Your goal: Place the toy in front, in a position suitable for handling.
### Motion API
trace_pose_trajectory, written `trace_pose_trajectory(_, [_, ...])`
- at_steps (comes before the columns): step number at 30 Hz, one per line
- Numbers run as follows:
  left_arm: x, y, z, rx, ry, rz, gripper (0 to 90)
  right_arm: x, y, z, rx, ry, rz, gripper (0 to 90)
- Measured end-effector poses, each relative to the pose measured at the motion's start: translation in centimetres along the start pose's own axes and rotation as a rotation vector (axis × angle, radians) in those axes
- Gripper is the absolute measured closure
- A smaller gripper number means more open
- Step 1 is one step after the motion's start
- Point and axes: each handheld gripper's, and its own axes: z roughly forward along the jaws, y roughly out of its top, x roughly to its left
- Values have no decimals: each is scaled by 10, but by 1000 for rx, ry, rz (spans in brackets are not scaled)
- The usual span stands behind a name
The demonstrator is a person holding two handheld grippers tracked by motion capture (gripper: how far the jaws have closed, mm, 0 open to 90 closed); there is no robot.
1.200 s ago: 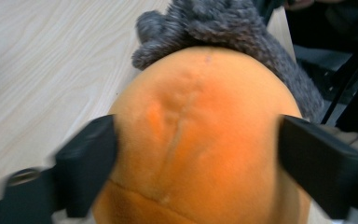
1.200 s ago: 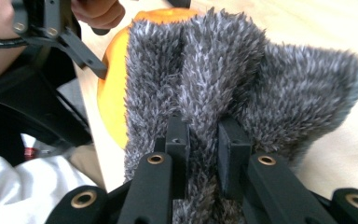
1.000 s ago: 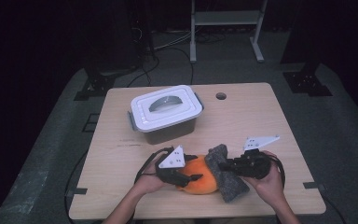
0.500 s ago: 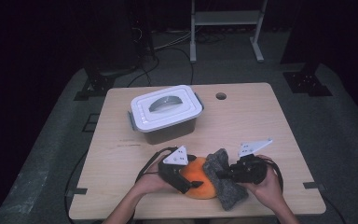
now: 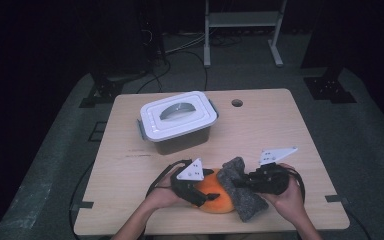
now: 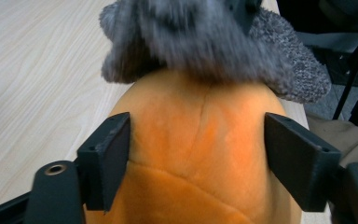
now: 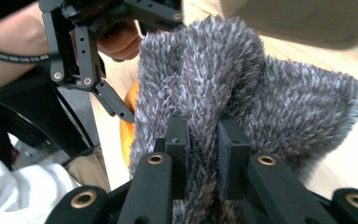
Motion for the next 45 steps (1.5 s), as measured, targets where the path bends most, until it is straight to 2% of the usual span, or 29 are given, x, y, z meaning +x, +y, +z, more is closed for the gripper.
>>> trace_pose_trajectory(3, [3, -3, 0, -24, -9, -30, 161, -2, -2, 5, 20, 9, 4, 764])
trace_pose_trajectory(6, [6, -4, 1, -25, 0, -60, 80, -5, -5, 3, 34, 2, 7, 764])
trace_pose_trajectory(10, [13, -11, 0, -17, -33, -96, 96, -12, -12, 0, 61, -1, 34, 764])
trace_pose_trajectory(12, [13, -12, -4, -16, -27, -82, 210, -16, -16, -2, 79, -8, 55, 765])
trace_pose_trajectory(14, [11, -10, -5, -16, -3, -73, 283, -16, -14, -7, 62, -20, 57, 765])
trace_pose_trajectory(17, [6, -4, -6, -49, 42, -40, 328, -8, -4, -14, -7, -34, 32, 767])
trace_pose_trajectory(20, [-2, 4, -3, -69, 111, 5, 334, 3, 8, -15, -53, -61, -14, 766])
trace_pose_trajectory(22, [-4, 6, -1, -55, 108, 23, 325, 9, 12, -9, -44, -63, -36, 765])
trace_pose_trajectory(24, [-5, 5, 0, -48, 99, 26, 296, 10, 11, 0, -6, -70, -48, 765])
trace_pose_trajectory(27, [-2, 4, 0, -42, 77, -4, 189, 5, 6, 5, 25, -42, -40, 765])
trace_pose_trajectory(30, [3, 2, -1, -32, 62, -48, 93, 2, 2, 3, 37, -32, -30, 765])
trace_pose_trajectory(33, [6, -3, 0, -26, 46, -69, 106, -2, -3, -2, 50, -34, -12, 765])
trace_pose_trajectory(36, [3, -2, -2, -26, 62, -43, 225, -7, -7, -7, 62, -47, 8, 765])
trace_pose_trajectory(38, [1, 2, -2, -27, 68, -33, 260, -4, -3, -12, 38, -58, 3, 771])
trace_pose_trajectory(41, [-4, 7, 0, -36, 74, -13, 261, 4, 6, -18, -23, -56, -25, 771])
trace_pose_trajectory(43, [-8, 11, 1, -41, 74, 6, 261, 12, 14, -16, -34, -59, -53, 770])
trace_pose_trajectory(45, [-10, 13, 1, -37, 65, 23, 248, 15, 15, -10, -7, -61, -67, 770])
